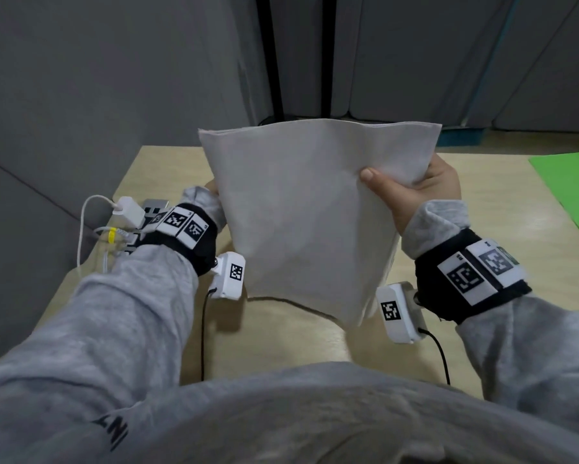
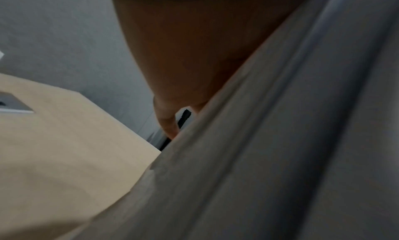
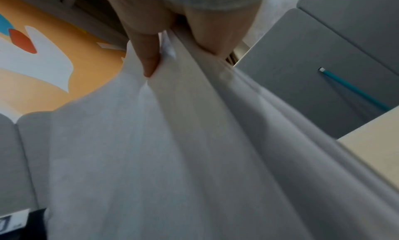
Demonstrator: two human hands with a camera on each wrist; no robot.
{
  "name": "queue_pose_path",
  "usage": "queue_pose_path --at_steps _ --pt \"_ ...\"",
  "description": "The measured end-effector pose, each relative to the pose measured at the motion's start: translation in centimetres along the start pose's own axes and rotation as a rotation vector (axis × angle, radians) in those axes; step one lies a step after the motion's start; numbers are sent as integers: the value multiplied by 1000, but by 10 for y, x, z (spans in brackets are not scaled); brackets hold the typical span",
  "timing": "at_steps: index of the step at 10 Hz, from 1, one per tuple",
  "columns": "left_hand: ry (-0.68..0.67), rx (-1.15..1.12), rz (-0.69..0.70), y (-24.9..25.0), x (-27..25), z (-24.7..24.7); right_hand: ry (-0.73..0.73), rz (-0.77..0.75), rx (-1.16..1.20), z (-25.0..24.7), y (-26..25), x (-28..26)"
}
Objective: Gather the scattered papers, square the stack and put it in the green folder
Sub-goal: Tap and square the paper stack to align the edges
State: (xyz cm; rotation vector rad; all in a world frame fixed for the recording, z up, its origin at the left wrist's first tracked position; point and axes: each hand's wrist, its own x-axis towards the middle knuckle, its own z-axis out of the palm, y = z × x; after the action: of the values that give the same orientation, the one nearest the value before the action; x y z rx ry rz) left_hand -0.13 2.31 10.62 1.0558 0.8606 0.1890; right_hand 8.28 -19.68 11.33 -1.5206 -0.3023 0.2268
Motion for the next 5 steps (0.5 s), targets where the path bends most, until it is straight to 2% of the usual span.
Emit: queue_pose_path --at_steps 1,2,3,4,5 --pt "6 143 147 -9 6 8 55 28 -64 -7 8 9" --pt "-106 121 131 -12 8 -4 85 50 -102 -15 19 18" --pt "-334 246 111 -24 5 -9 112 90 -115 -17 22 25" --pt "-369 655 243 -36 7 -15 105 96 -129 -15 27 30" --pt "-72 827 374 -44 5 -10 98 93 -134 -10 30 31"
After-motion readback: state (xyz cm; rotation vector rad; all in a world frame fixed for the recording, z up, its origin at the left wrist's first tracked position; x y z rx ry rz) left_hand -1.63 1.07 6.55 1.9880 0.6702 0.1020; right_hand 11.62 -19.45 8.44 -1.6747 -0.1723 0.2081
